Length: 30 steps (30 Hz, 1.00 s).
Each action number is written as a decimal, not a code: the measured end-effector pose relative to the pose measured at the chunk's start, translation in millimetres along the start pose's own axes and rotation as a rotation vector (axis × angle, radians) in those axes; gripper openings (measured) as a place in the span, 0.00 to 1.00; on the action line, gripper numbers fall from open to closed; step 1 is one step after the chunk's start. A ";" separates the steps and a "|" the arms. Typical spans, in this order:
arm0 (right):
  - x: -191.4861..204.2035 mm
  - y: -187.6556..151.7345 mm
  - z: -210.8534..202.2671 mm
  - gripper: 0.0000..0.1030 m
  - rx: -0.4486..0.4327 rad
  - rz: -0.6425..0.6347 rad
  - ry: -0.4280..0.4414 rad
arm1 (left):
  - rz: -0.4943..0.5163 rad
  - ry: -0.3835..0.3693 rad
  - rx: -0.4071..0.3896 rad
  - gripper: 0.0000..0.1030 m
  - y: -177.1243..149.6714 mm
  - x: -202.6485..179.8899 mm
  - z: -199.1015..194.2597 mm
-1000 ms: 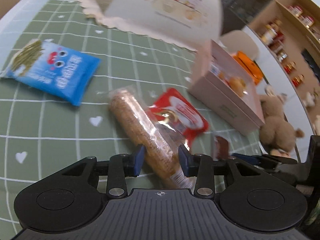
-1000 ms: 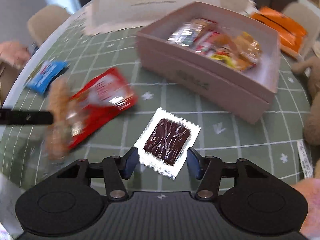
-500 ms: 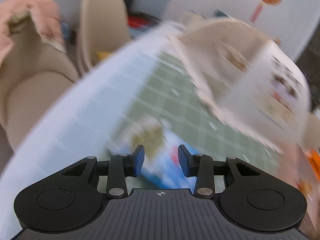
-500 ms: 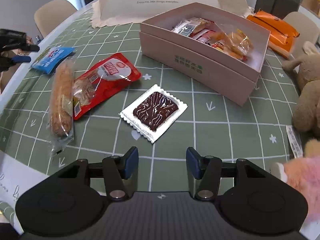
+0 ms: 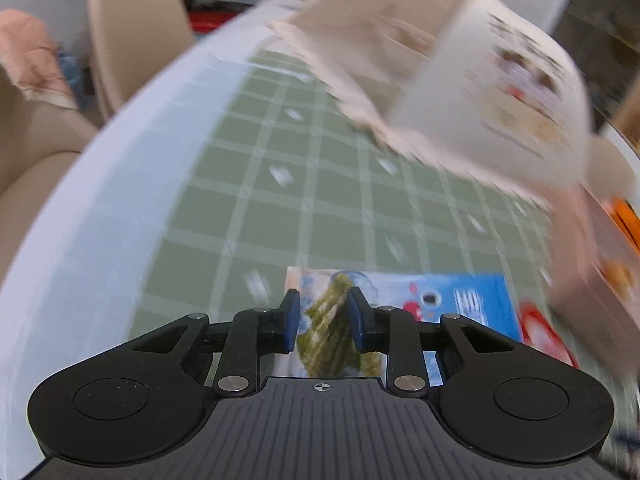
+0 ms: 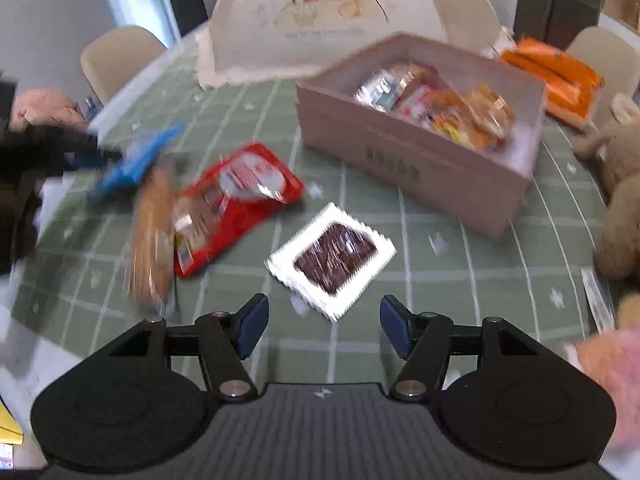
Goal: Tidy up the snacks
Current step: 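Reach the left tool toward the wrapped bread stick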
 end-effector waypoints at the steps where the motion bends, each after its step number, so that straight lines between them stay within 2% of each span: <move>1: 7.0 3.0 5.0 0.60 0.003 -0.011 0.012 | -0.007 -0.019 0.014 0.29 -9.9 -2.2 -10.3; 6: 53.3 12.6 31.8 0.60 0.023 -0.091 0.075 | -0.037 -0.102 0.063 0.28 -37.8 -4.9 -53.7; 9: 73.9 24.7 36.4 0.60 0.012 -0.110 0.088 | -0.021 -0.072 0.024 0.28 -39.4 0.8 -78.1; 11: 82.3 34.4 31.4 0.60 -0.017 -0.100 0.112 | -0.066 -0.053 0.006 0.28 -39.1 11.4 -94.8; 13: 88.7 40.4 26.6 0.64 -0.043 -0.113 0.113 | -0.141 -0.078 0.019 0.28 -43.0 22.7 -105.8; 15: 88.9 42.1 25.4 0.67 -0.050 -0.137 0.090 | -0.210 -0.129 0.075 0.28 -53.2 28.6 -106.2; 17: 83.3 40.6 27.1 0.67 -0.019 -0.126 0.087 | -0.236 -0.174 0.122 0.28 -64.7 26.8 -100.5; 21: 66.9 28.6 23.8 0.67 0.025 -0.111 0.066 | -0.266 -0.177 0.162 0.28 -75.9 18.8 -74.4; 26: 46.7 6.6 10.2 0.67 0.034 -0.137 0.014 | -0.293 -0.246 0.108 0.29 -49.6 -4.9 -45.3; 28: 35.0 0.5 7.4 0.67 0.040 -0.118 -0.019 | -0.267 -0.268 0.075 0.29 -31.7 -22.0 -41.5; 30: 21.3 -2.4 6.1 0.67 0.042 -0.073 -0.043 | -0.190 -0.276 0.061 0.29 -17.6 -44.2 -39.6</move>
Point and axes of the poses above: each gripper's, at about its wrist camera, not at the fingertips, and z roughly the way its jaws point, x to its left, y to its top, the point moved 4 cm from there along z, roughly the way its jaws point, and after that the axes turned 6 degrees about -x, right-handed, at the moved point
